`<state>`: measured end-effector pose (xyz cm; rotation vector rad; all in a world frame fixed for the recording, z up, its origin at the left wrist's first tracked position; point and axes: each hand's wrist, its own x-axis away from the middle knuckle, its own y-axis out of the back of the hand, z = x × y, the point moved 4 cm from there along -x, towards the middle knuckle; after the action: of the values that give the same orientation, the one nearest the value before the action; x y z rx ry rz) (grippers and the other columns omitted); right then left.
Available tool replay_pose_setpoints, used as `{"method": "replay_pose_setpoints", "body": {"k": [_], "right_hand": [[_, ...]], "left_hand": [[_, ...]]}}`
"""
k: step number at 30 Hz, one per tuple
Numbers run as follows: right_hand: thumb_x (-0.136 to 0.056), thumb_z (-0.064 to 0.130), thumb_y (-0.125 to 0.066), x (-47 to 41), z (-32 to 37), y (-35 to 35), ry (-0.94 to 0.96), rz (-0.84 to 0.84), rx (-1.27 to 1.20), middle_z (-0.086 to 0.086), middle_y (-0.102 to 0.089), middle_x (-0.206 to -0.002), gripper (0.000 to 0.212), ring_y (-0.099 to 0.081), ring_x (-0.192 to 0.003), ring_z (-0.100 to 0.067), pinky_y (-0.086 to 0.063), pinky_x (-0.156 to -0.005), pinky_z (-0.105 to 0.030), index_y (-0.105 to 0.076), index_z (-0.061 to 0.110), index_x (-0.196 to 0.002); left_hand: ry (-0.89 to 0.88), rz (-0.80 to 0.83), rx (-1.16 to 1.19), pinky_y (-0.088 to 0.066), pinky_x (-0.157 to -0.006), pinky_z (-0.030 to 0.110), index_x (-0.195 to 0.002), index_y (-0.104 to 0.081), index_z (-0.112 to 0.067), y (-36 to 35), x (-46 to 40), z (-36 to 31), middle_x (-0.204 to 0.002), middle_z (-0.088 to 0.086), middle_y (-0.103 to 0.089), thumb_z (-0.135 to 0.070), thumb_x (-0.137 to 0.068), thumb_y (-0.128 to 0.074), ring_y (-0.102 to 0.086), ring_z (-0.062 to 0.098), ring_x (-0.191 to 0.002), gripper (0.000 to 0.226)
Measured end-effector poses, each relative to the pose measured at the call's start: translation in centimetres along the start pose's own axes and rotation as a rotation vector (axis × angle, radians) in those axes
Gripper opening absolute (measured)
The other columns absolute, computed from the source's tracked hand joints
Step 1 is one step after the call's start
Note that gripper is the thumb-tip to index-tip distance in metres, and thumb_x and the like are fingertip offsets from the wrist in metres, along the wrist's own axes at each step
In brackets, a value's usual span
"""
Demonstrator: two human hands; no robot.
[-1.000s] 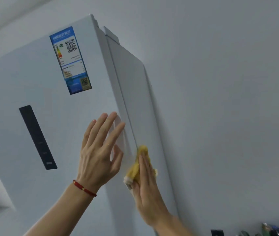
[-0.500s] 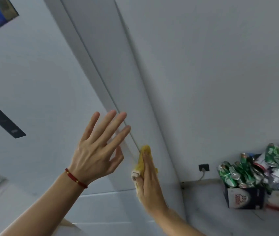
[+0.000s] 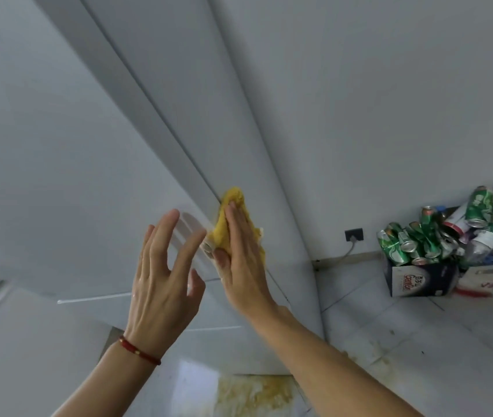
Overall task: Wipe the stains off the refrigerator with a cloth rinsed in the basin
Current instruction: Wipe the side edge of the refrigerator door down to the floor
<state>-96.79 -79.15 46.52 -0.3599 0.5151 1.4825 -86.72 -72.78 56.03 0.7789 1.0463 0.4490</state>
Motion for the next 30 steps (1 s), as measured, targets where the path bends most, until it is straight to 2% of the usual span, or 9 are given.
{"method": "replay_pose_setpoints", "body": {"k": [4,6,10,12,14,17,21,25,30], "right_hand": [[-0.108,0.038,-0.045,7.6,-8.4,-0.4,-0.233,0.061,-0.039,0.009,-0.001,-0.175,0.071,-0.005,-0.161,-0.013,-0.009,-0.13,-0.032,-0.009,0.021,-0.166],[-0.106,0.049,-0.04,10.9,-12.3,-0.2,-0.35,0.095,-0.039,0.016,0.001,-0.174,0.073,-0.006,-0.16,-0.01,-0.01,-0.126,-0.029,0.002,0.037,-0.164],[-0.098,0.067,-0.033,16.1,-19.3,0.1,-0.572,0.24,-0.034,0.008,-0.011,-0.174,0.069,-0.027,-0.157,-0.024,-0.03,-0.125,-0.046,0.016,0.071,-0.146],[-0.095,0.076,-0.032,17.6,-20.8,0.4,-0.683,0.282,-0.088,0.003,-0.018,-0.173,0.066,-0.032,-0.154,-0.028,-0.033,-0.122,-0.055,0.016,0.079,-0.14],[-0.098,0.075,-0.03,16.6,-18.7,0.5,-0.616,0.251,-0.135,0.011,-0.006,-0.174,0.066,-0.019,-0.159,-0.021,-0.022,-0.127,-0.058,0.012,0.07,-0.149],[-0.107,0.059,-0.029,11.4,-12.1,-0.1,-0.305,0.135,-0.128,0.023,0.014,-0.171,0.067,0.003,-0.161,-0.014,-0.001,-0.13,-0.053,0.008,0.047,-0.161],[-0.109,0.042,-0.041,8.8,-11.8,-0.3,-0.128,0.106,-0.043,0.013,0.011,-0.173,0.075,0.001,-0.162,-0.022,-0.016,-0.128,-0.06,0.0,0.014,-0.165],[-0.109,0.045,-0.038,12.8,-18.0,-0.7,-0.177,0.178,-0.078,0.006,0.008,-0.175,0.074,0.001,-0.162,-0.02,-0.018,-0.127,-0.06,-0.001,0.018,-0.167],[-0.108,0.042,-0.042,19.7,-28.2,-1.1,-0.191,0.178,-0.029,0.01,0.003,-0.175,0.071,-0.003,-0.161,-0.015,-0.012,-0.13,-0.04,-0.006,0.021,-0.166]], "left_hand": [[0.053,0.069,0.045,-0.041,-0.111,0.061,-0.143,-0.045,-0.011,-2.8,2.6,-2.5,-0.158,0.019,-0.025,0.009,-0.071,-0.073,-0.018,0.027,-0.155,0.079],[0.063,0.107,0.022,-0.038,-0.113,0.062,-0.145,-0.044,-0.01,-4.5,4.0,-3.9,-0.159,0.02,-0.026,0.012,-0.07,-0.07,-0.022,0.033,-0.154,0.082],[0.075,0.223,-0.021,-0.03,-0.12,0.061,-0.148,-0.042,-0.009,-7.2,6.5,-7.4,-0.161,0.019,-0.027,0.016,-0.065,-0.065,-0.027,0.039,-0.152,0.091],[0.099,0.279,-0.023,-0.029,-0.121,0.059,-0.149,-0.043,-0.008,-8.1,7.4,-8.7,-0.162,0.018,-0.029,0.012,-0.065,-0.068,-0.026,0.038,-0.153,0.09],[0.123,0.315,-0.009,-0.032,-0.119,0.059,-0.148,-0.045,-0.006,-8.7,8.0,-9.2,-0.16,0.019,-0.033,0.01,-0.065,-0.069,-0.029,0.038,-0.151,0.088],[0.171,0.292,0.01,-0.044,-0.109,0.059,-0.142,-0.045,-0.008,-9.5,8.5,-9.1,-0.151,0.023,-0.036,0.007,-0.066,-0.07,-0.04,0.045,-0.14,0.082],[0.194,0.159,0.075,-0.046,-0.105,0.059,-0.141,-0.043,-0.009,-10.7,8.6,-9.4,-0.15,0.021,-0.029,0.011,-0.067,-0.065,-0.04,0.046,-0.138,0.079],[0.177,0.038,0.103,-0.043,-0.106,0.062,-0.138,-0.045,-0.008,-15.4,11.3,-10.7,-0.149,0.018,-0.03,0.013,-0.065,-0.063,-0.036,0.043,-0.14,0.079],[0.334,-0.066,0.139,-0.039,-0.108,0.065,-0.137,-0.048,-0.007,-22.6,17.4,-12.4,-0.149,0.021,-0.03,0.006,-0.072,-0.059,-0.033,0.042,-0.144,0.067]]}}
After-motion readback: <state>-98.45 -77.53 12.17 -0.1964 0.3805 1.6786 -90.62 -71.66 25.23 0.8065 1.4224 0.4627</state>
